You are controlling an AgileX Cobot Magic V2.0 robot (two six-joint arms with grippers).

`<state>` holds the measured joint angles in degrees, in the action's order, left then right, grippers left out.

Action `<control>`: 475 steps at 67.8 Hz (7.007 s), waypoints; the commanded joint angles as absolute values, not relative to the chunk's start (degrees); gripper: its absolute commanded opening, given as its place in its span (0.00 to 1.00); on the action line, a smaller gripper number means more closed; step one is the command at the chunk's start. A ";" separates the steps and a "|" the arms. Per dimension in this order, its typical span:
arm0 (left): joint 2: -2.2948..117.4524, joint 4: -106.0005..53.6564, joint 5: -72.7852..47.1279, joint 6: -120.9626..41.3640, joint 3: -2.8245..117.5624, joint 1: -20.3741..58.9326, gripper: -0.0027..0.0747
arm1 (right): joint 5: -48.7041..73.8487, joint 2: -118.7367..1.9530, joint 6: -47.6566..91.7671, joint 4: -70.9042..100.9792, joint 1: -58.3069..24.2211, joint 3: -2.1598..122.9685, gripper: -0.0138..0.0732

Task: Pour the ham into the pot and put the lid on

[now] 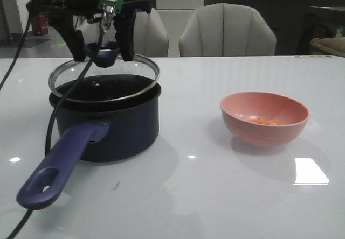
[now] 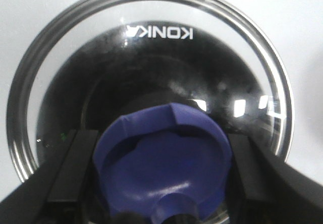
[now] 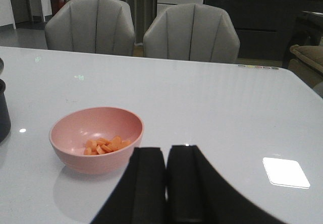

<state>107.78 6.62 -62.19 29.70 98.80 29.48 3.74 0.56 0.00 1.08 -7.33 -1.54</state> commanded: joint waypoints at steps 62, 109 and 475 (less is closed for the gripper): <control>89.83 -6.40 -47.83 3.53 69.54 -8.99 0.33 | -0.59 1.79 0.00 0.56 -7.22 -1.25 0.35; 98.23 -7.73 -42.67 0.56 65.71 -8.54 0.48 | -0.59 1.76 0.00 0.56 -6.08 -1.25 0.35; 3.91 -6.84 -17.86 -1.38 21.42 16.98 0.79 | 31.96 -96.91 6.46 16.18 -10.60 77.67 0.31</control>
